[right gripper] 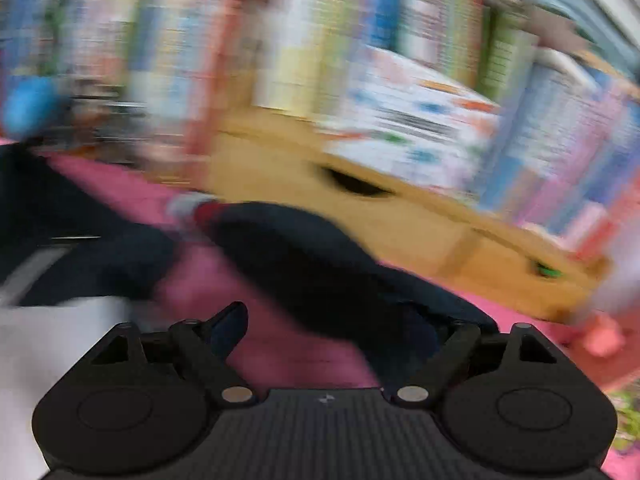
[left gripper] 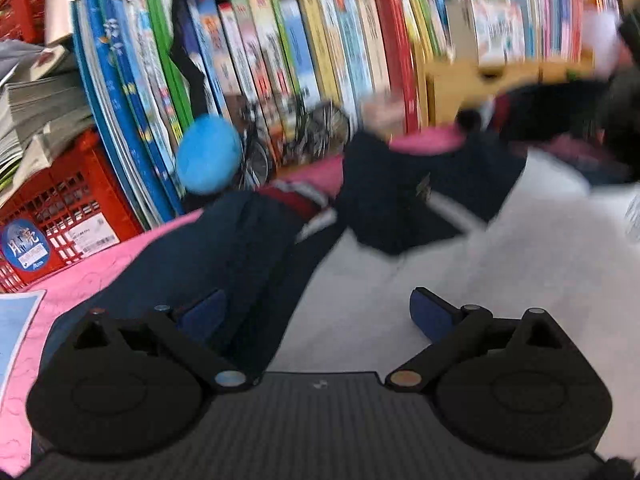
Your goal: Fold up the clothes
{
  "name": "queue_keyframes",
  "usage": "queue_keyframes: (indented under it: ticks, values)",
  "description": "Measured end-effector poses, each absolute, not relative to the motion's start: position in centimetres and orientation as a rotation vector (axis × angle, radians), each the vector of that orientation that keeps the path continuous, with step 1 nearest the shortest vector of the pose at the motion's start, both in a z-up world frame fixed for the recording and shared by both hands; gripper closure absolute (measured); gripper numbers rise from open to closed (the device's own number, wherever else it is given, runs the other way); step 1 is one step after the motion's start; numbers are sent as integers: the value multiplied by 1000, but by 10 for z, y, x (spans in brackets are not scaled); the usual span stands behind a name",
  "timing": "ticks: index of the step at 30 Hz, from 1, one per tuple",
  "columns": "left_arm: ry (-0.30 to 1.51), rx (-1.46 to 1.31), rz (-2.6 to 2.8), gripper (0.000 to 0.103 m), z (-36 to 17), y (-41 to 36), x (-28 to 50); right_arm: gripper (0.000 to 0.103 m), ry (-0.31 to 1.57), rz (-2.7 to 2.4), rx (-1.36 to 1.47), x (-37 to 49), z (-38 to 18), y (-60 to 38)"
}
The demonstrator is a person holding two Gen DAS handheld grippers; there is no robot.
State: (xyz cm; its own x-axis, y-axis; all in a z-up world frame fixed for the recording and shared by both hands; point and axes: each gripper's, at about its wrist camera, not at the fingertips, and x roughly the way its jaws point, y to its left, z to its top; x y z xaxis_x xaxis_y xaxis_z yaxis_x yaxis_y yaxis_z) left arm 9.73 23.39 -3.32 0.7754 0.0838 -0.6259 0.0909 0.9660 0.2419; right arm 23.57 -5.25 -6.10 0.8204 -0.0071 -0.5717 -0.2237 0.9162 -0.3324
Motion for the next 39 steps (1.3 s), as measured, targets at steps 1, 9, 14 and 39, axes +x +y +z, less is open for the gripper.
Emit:
queue_keyframes:
  ticks: [1,9,14,39]
  values:
    - [672,279,-5,3,-37,233,94,19,616,70,-364,240,-62,-74]
    - [625,258,53,3,-34,246,82,19,702,-199,-170,207,-69,-216]
    - [530,323,207,2,-15,274,67,10,729,75,-92,159,-54,-220]
    - [676,297,842,84,2,425,35,3,659,453,-246,173,-80,-10]
